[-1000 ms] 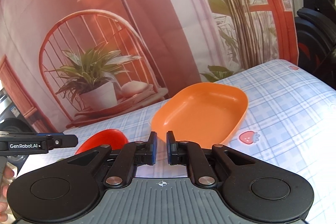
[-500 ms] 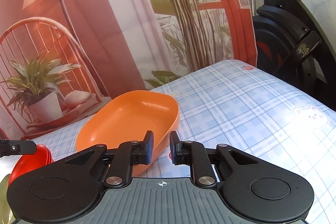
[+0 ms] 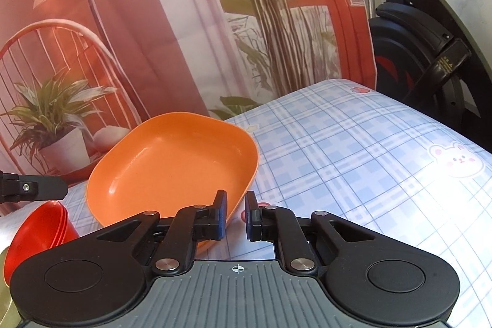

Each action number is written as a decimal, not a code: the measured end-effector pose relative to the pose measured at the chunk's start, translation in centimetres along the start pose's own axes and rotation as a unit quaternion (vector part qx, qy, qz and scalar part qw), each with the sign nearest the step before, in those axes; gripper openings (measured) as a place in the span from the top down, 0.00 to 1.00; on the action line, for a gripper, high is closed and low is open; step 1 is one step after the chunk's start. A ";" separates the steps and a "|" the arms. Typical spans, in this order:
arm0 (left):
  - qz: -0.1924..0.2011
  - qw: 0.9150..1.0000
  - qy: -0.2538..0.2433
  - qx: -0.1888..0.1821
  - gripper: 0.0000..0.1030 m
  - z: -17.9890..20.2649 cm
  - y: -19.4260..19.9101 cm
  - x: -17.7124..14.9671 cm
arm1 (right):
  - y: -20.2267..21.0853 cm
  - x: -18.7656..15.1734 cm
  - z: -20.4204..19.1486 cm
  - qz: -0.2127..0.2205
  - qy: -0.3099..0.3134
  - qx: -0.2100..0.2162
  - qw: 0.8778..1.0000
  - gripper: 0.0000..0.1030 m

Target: Organize plates and bowls

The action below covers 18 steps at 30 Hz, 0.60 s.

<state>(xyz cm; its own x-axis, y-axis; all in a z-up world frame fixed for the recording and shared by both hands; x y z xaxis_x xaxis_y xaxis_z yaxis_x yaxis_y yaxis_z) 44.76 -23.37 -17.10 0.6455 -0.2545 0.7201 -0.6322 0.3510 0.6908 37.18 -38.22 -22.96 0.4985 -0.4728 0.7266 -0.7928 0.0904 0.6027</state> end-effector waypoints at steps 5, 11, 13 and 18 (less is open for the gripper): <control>-0.008 1.000 -0.004 -0.005 0.52 0.6 -1.3 0.0 | -0.3 -0.3 0.1 -0.006 0.000 0.008 1.000 0.91; -0.009 1.000 -0.007 -0.010 0.64 0.9 -2.1 0.0 | -0.5 -0.4 0.4 -0.008 -0.013 0.022 1.000 0.92; -0.010 1.000 -0.017 -0.006 0.78 1.1 -2.1 -0.2 | -0.4 -0.4 0.4 -0.007 -0.014 0.025 1.000 0.92; -0.007 0.999 -0.030 0.007 0.85 1.0 -1.9 -0.7 | -0.3 -0.4 0.6 -0.007 -0.020 0.032 0.999 0.92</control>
Point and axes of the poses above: each gripper's, at about its wrist camera, not at the fingertips, and y roughly against the way its jaws point, z to its right, x to its top, the point moved 3 cm from there along -y, roughly the way its jaws point
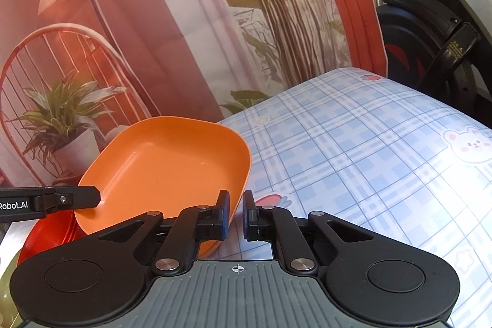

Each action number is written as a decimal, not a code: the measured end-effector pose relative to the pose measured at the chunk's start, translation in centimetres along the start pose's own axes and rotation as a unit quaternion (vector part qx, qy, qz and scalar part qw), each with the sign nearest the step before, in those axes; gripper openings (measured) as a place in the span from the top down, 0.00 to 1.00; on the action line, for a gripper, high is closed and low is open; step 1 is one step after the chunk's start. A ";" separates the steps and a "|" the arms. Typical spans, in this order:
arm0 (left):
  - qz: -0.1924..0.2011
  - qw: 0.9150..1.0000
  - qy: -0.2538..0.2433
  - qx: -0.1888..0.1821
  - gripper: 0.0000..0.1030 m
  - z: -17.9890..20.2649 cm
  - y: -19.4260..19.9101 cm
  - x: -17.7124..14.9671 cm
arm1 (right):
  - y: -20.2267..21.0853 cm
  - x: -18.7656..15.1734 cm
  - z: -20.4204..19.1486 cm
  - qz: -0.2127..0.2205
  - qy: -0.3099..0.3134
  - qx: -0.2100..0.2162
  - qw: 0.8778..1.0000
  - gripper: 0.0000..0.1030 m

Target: Organize plates and bowls

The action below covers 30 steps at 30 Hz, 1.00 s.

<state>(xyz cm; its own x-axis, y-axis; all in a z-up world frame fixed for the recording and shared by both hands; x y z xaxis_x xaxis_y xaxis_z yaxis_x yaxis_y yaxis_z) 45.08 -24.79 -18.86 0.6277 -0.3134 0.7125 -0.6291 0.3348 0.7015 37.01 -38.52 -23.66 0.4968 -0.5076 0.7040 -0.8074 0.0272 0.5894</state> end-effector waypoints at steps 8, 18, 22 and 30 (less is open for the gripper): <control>0.000 1.000 -0.005 -0.007 0.85 0.3 0.9 -0.1 | 0.8 0.0 0.2 0.018 -0.010 0.001 1.000 0.94; 0.006 1.000 -0.003 -0.020 0.85 0.3 3.0 -0.4 | 3.9 1.1 -0.4 0.048 -0.039 0.004 0.998 0.96; 0.012 1.000 0.010 -0.027 0.85 -0.3 4.3 -0.6 | 5.8 1.9 -2.0 0.058 -0.020 0.002 0.998 0.96; 0.032 0.999 0.025 -0.031 0.85 -1.8 8.0 -1.2 | 9.1 2.3 -5.6 0.062 -0.011 0.003 0.998 0.95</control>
Point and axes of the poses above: each gripper's, at about its wrist camera, not at the fingertips, and y roughly against the way its jaws point, z to its right, x to its top, the point moved 3 cm from there along -y, roughly the way its jaws point
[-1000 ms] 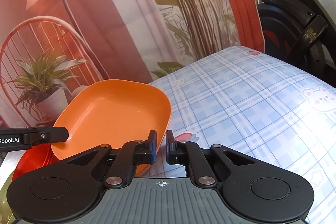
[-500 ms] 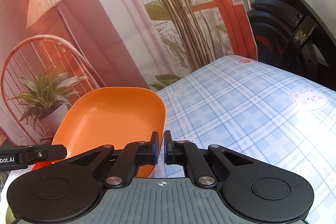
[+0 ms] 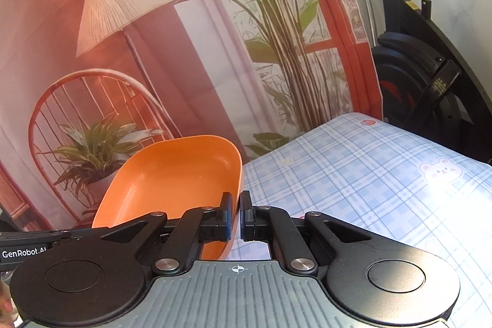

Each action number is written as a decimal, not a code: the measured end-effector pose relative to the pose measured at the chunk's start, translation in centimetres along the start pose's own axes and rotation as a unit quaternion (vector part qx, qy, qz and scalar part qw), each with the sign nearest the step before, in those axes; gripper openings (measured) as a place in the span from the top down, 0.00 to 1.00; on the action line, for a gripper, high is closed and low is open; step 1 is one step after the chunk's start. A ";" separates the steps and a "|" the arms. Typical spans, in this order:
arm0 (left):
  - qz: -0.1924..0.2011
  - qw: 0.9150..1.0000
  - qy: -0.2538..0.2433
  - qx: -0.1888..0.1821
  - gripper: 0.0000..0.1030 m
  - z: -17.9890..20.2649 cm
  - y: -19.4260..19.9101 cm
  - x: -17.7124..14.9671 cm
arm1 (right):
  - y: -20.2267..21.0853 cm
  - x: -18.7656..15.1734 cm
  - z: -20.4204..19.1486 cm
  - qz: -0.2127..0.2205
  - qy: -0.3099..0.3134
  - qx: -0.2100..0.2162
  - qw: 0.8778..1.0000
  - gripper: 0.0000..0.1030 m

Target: Organize plates and bowls

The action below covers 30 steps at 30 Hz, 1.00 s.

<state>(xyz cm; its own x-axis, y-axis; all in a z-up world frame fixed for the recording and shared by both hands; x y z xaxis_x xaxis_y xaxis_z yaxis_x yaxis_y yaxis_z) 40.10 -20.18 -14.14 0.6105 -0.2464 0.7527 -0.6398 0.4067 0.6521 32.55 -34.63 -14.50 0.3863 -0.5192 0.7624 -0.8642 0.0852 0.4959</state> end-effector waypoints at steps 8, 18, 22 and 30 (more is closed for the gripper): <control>0.012 1.000 0.013 -0.009 0.85 -2.6 4.4 -1.0 | 3.4 -0.9 -3.9 0.000 0.003 0.022 1.000 0.94; 0.028 0.999 0.028 -0.014 0.85 -6.3 10.3 -2.9 | 6.6 -3.4 -8.6 -0.022 0.015 0.060 0.998 0.93; 0.025 0.999 0.029 -0.014 0.85 -7.5 12.1 -4.1 | 7.3 -4.8 -9.7 -0.052 0.016 0.074 0.996 0.93; -0.004 0.999 0.048 -0.007 0.85 -9.4 13.7 -7.4 | 9.1 -8.0 -11.5 -0.091 0.023 0.084 0.992 0.92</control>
Point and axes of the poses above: each gripper's, at about its wrist camera, not at the fingertips, and y roughly against the way its jaws point, z to its right, x to its top, the point moved 3 cm from there along -y, roughly the way its jaws point
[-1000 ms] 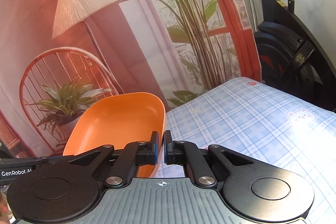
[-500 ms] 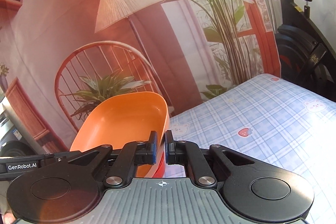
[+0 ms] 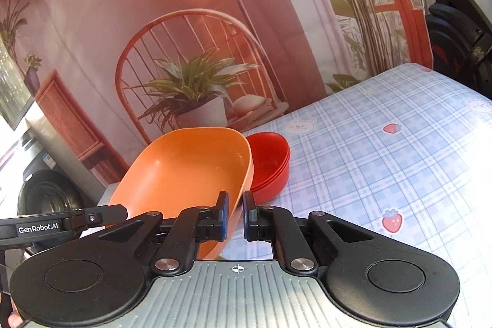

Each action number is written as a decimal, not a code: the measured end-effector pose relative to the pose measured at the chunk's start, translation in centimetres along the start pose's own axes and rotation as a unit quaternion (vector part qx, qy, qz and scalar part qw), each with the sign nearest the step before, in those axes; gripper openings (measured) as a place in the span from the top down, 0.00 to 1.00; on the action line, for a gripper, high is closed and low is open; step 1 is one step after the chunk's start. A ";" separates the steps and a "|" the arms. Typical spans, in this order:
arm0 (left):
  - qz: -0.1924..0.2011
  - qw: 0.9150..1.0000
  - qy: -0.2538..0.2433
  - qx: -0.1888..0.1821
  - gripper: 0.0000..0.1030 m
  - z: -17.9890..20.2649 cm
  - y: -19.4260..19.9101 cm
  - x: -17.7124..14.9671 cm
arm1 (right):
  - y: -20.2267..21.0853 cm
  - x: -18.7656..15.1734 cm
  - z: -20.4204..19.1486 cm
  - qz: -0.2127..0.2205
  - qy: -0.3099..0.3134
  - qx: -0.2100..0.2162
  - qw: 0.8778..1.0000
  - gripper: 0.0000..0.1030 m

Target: Organize plates and bowls

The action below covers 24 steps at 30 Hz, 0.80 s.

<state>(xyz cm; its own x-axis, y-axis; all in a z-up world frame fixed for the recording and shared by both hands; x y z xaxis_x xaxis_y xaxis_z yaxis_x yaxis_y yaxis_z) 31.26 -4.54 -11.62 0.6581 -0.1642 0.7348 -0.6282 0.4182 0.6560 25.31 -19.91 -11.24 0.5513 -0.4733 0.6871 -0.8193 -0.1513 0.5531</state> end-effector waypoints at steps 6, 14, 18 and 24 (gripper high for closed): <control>-0.016 1.000 0.022 -0.001 0.85 -0.8 0.3 -2.0 | 0.9 -1.7 -0.5 -0.019 0.007 -0.005 1.000 0.91; -0.020 1.000 0.016 0.001 0.85 -0.4 0.8 -4.4 | 1.9 -3.8 -0.4 -0.038 0.009 -0.012 0.999 0.91; -0.031 0.999 0.029 -0.003 0.85 -0.6 0.7 -5.7 | 2.1 -4.9 -0.3 -0.047 0.005 -0.016 0.999 0.91; -0.038 0.998 0.042 -0.005 0.85 -1.1 0.7 -7.4 | 2.2 -6.5 -0.2 -0.062 0.003 -0.015 0.998 0.91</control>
<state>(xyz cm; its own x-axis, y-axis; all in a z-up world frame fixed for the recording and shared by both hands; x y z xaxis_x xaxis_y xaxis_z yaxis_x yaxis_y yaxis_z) 26.40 -2.10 -16.80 0.7371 -0.1201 0.6651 -0.5707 0.4165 0.7077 19.98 -16.98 -14.39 0.6489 -0.4475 0.6154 -0.7399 -0.1825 0.6475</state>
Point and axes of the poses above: each gripper's, at about its wrist camera, not at the fingertips, and y roughly against the way its jaws point, z to its right, x to its top, the point moved 3 cm from there along -y, roughly the way its jaws point
